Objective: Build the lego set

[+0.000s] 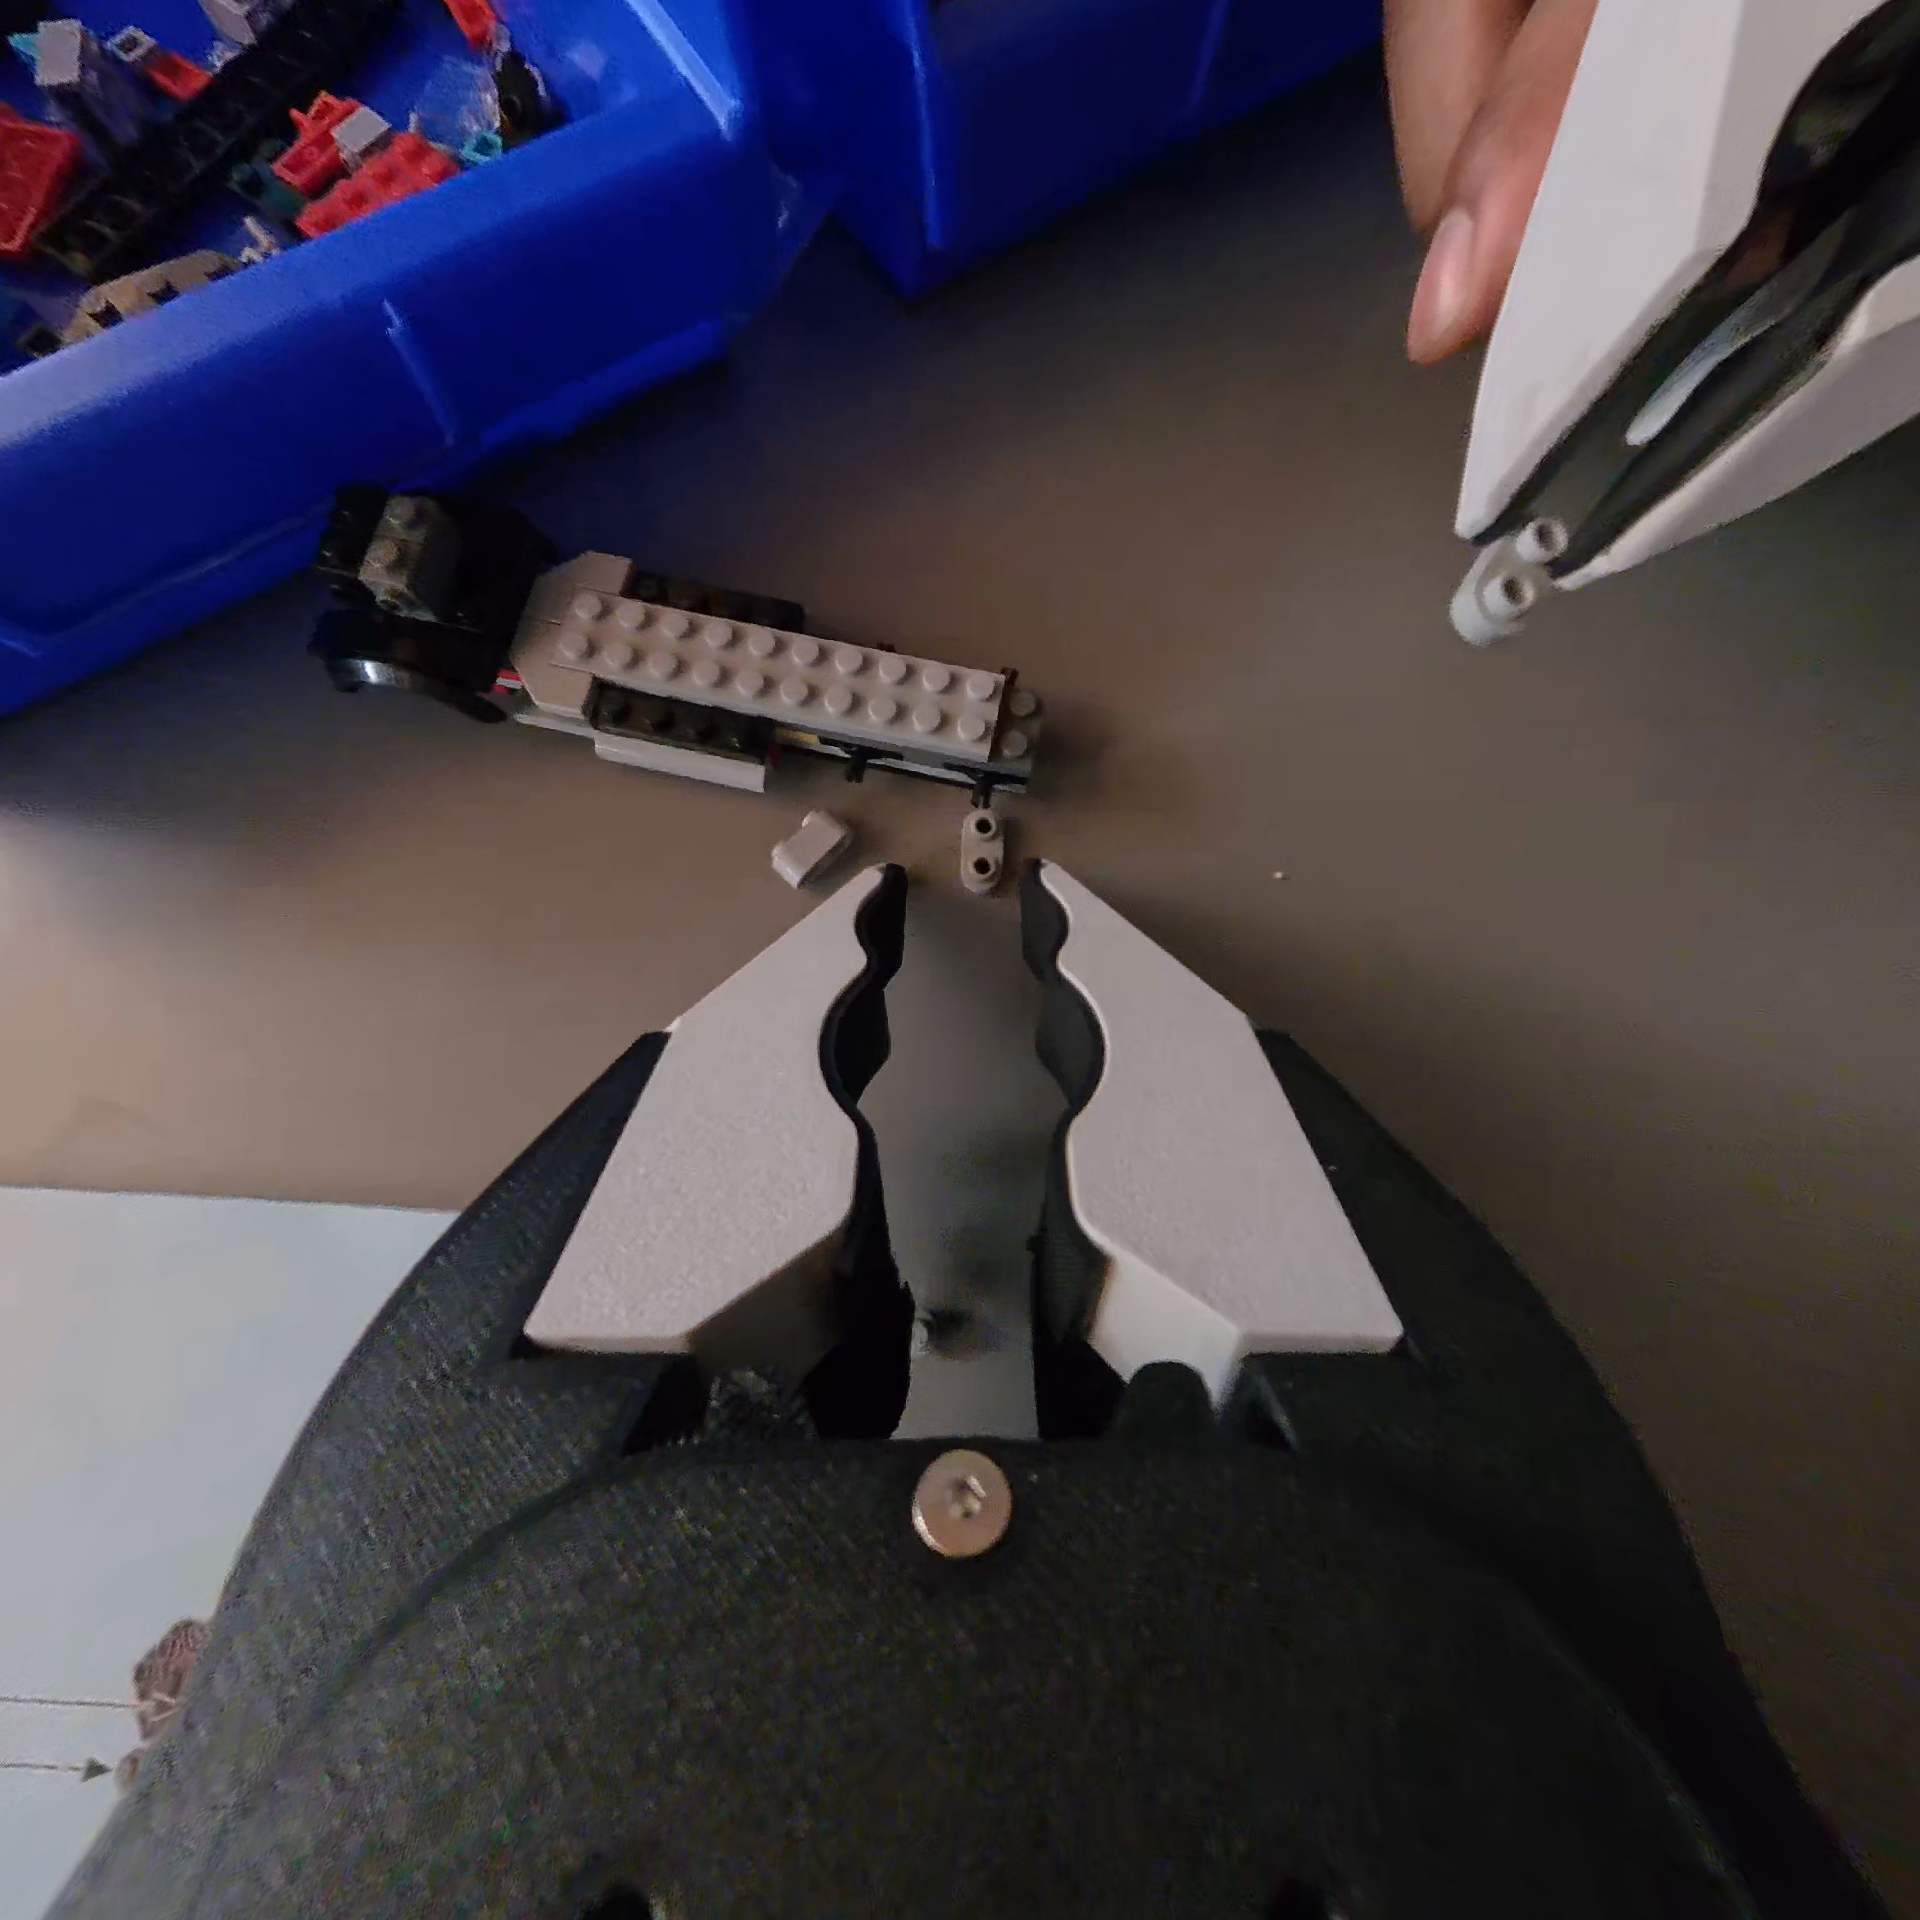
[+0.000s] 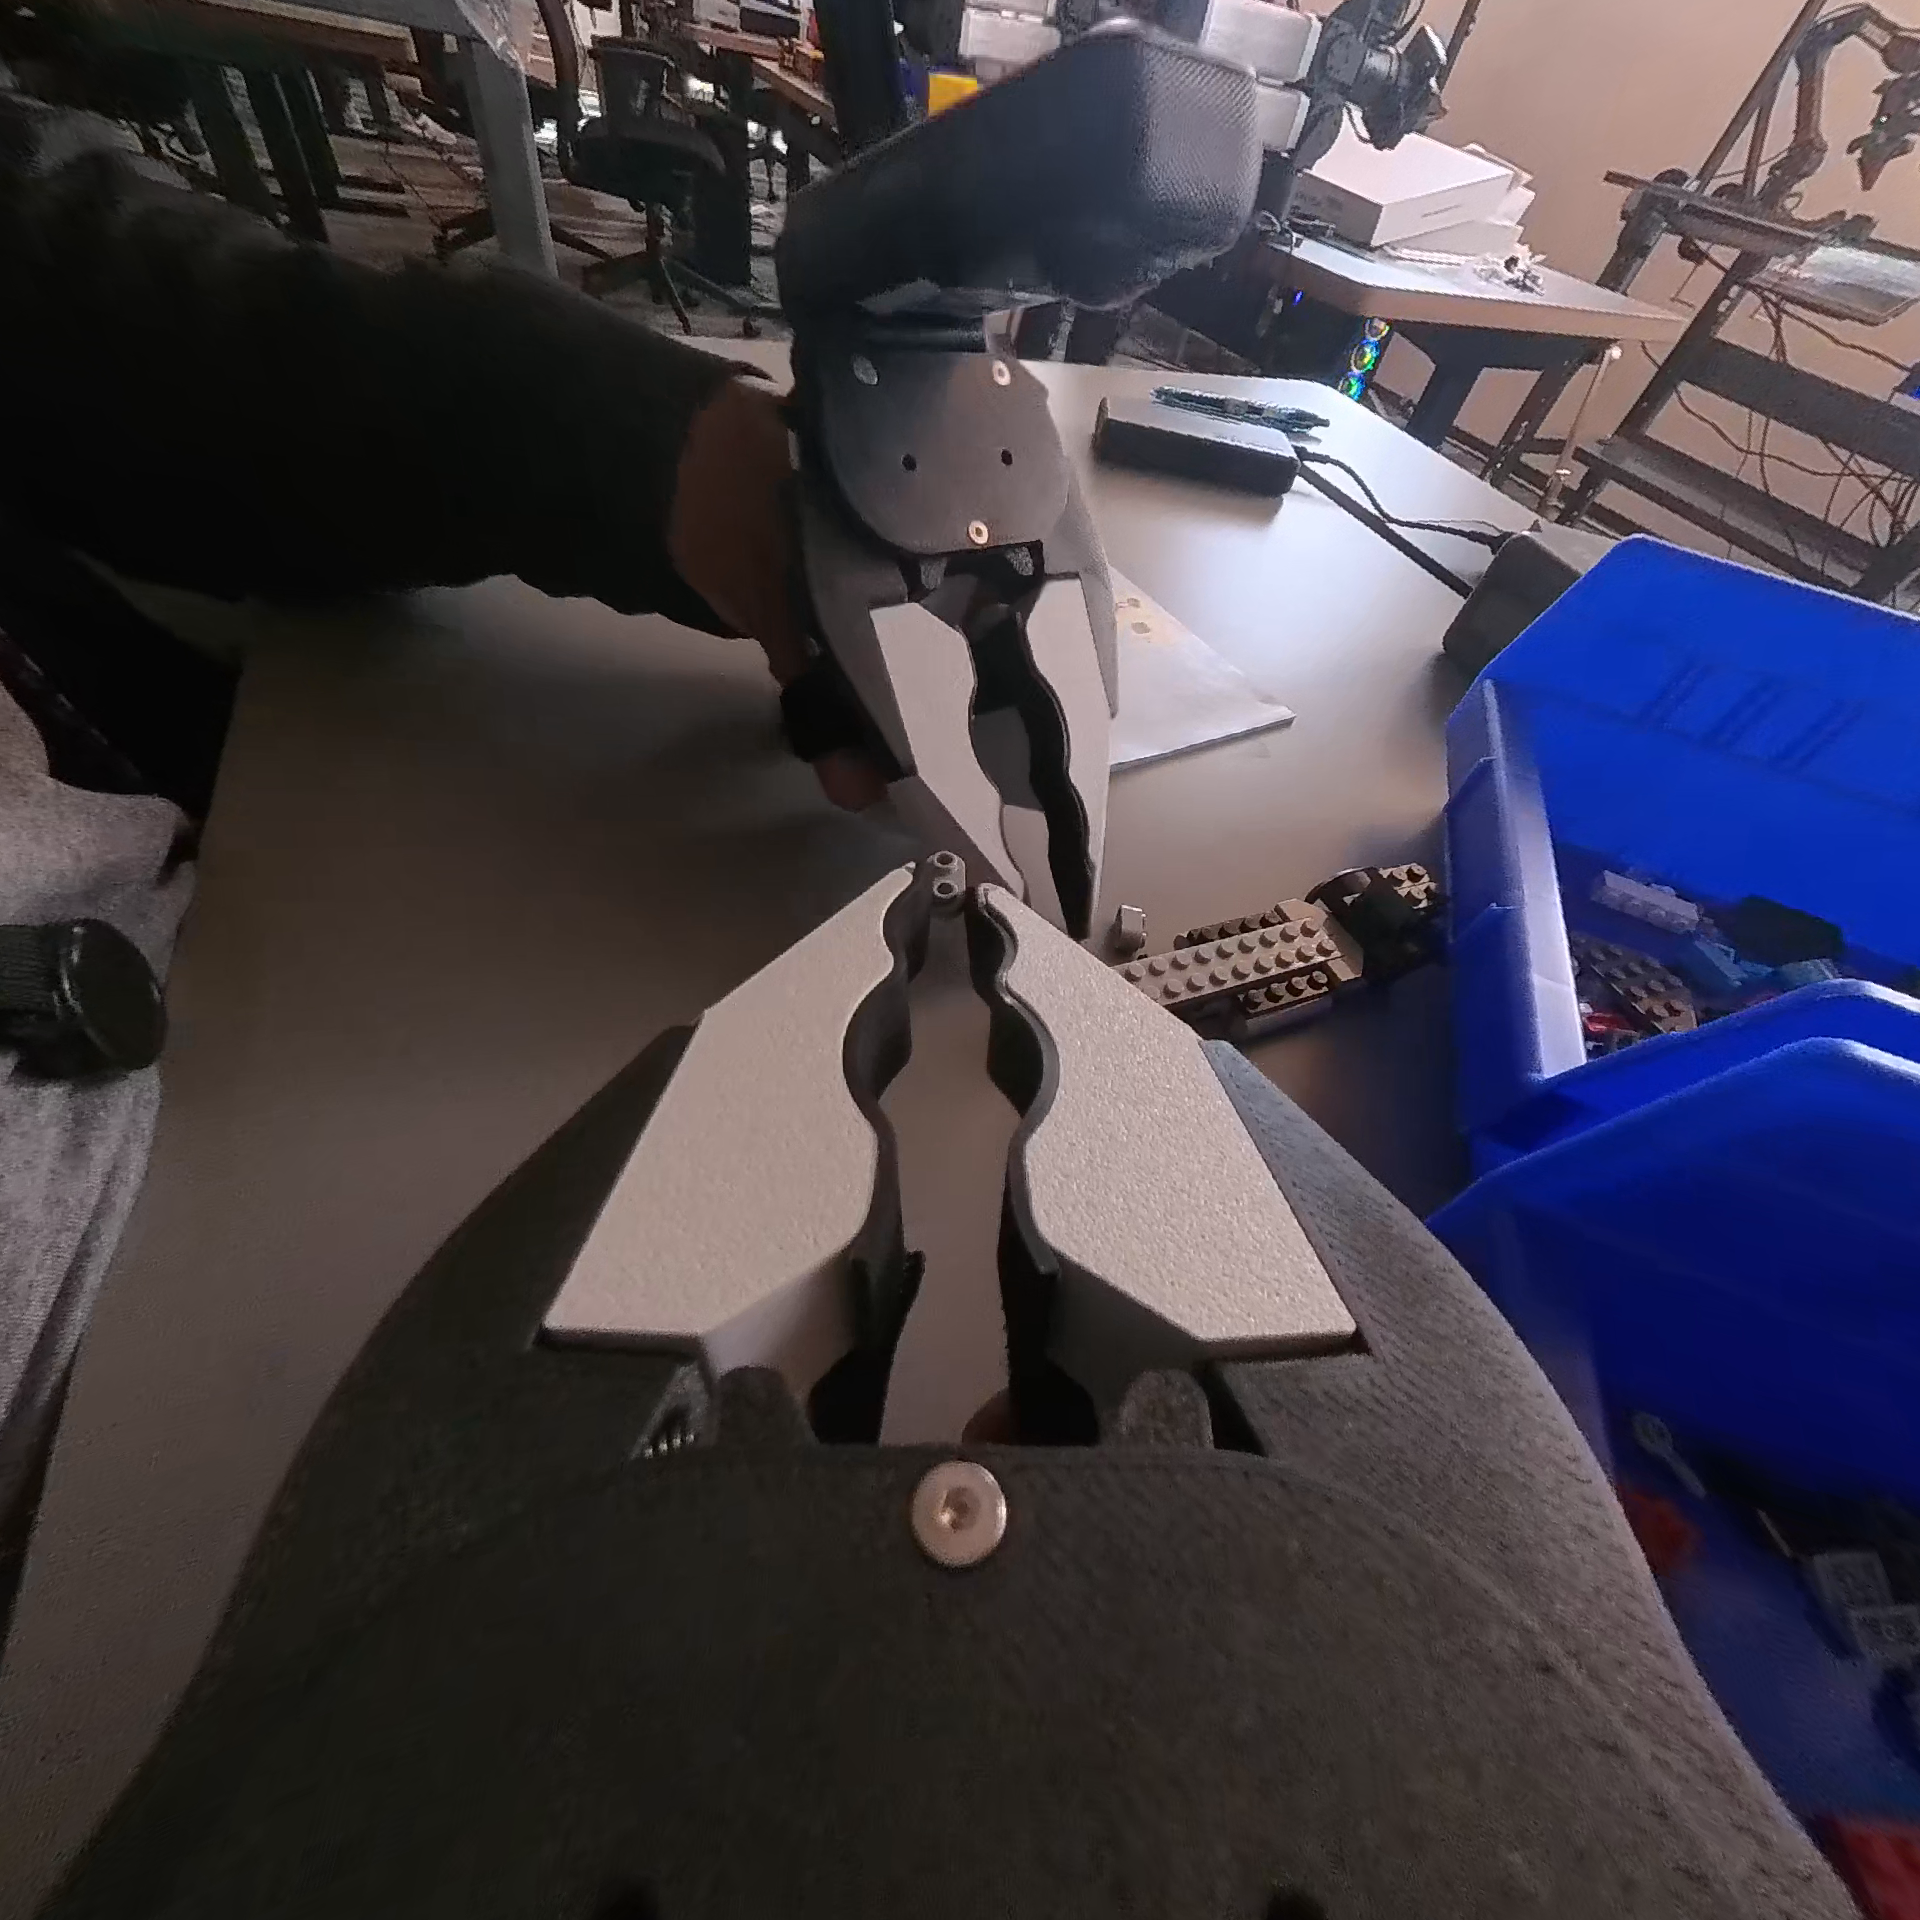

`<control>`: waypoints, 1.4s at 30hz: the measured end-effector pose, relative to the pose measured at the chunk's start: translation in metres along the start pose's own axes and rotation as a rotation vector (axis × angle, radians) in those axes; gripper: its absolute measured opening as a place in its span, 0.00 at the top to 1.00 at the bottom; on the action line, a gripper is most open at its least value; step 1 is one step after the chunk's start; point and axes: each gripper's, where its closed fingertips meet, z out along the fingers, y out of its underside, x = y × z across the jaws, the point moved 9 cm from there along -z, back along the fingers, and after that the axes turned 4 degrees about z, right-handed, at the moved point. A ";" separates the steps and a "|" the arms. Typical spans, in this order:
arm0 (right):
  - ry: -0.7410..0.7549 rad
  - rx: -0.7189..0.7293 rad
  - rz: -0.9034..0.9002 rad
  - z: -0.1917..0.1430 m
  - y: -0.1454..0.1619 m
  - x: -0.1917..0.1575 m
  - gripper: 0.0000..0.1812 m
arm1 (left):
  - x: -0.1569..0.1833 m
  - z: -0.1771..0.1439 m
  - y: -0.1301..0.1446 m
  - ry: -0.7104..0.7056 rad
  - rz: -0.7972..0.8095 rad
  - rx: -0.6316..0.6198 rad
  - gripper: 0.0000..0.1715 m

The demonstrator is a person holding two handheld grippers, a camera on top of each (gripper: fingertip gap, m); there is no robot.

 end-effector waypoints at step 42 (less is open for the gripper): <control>-0.181 -0.173 -0.017 0.026 -0.002 -0.024 0.95 | 0.072 -0.041 0.005 0.029 0.209 0.252 0.96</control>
